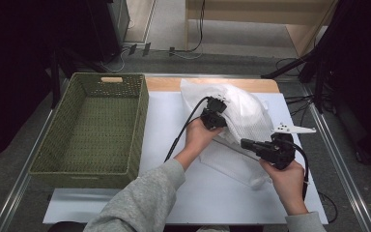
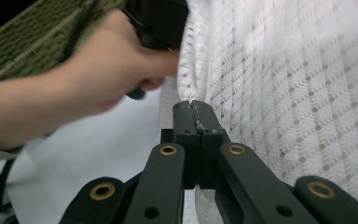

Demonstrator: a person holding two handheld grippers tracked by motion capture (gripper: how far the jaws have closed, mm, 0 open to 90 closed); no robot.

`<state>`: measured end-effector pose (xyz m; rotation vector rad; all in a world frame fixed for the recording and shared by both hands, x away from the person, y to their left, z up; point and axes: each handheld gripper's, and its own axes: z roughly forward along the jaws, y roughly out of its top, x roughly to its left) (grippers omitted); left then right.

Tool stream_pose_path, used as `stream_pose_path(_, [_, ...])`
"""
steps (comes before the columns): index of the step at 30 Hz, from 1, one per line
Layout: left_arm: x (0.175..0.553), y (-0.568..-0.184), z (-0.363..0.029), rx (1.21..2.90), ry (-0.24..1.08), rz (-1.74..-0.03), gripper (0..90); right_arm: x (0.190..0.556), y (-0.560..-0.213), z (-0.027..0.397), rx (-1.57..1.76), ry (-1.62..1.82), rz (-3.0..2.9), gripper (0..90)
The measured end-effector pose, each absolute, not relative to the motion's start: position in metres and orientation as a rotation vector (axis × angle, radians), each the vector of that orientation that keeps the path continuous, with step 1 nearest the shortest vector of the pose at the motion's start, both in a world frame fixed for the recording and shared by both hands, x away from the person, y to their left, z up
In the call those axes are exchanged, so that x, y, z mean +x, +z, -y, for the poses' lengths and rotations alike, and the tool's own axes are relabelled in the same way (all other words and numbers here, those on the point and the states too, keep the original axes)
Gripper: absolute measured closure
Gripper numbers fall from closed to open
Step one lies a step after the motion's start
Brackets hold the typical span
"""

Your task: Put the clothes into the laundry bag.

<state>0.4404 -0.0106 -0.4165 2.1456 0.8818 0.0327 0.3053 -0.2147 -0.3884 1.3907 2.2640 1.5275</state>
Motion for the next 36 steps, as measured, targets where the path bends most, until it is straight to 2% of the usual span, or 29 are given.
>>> stream_pose_path(5, [0.429,-0.410,0.003,2.161,-0.023,-0.833,77.1,0.309,-0.393,0.217,1.409,1.530,-2.264,90.0])
stream_pose_path(15, [0.394,-0.398,-0.029,2.148,-0.086,-0.782,66.5,0.310,-0.396,0.215,1.406,1.518,-2.275,90.0])
stream_pose_path(21, [0.374,-0.395,-0.051,2.201,-0.037,-0.768,63.1,0.310,-0.397,0.213,1.408,1.510,-2.283,90.0])
stream_pose_path(28, [0.358,-0.408,-0.078,2.190,-0.021,-0.848,59.2,0.311,-0.398,0.210,1.403,1.505,-2.291,90.0])
stream_pose_path(36, [0.364,-0.428,-0.091,2.204,0.022,-0.954,57.8,0.311,-0.398,0.209,1.397,1.503,-2.294,90.0])
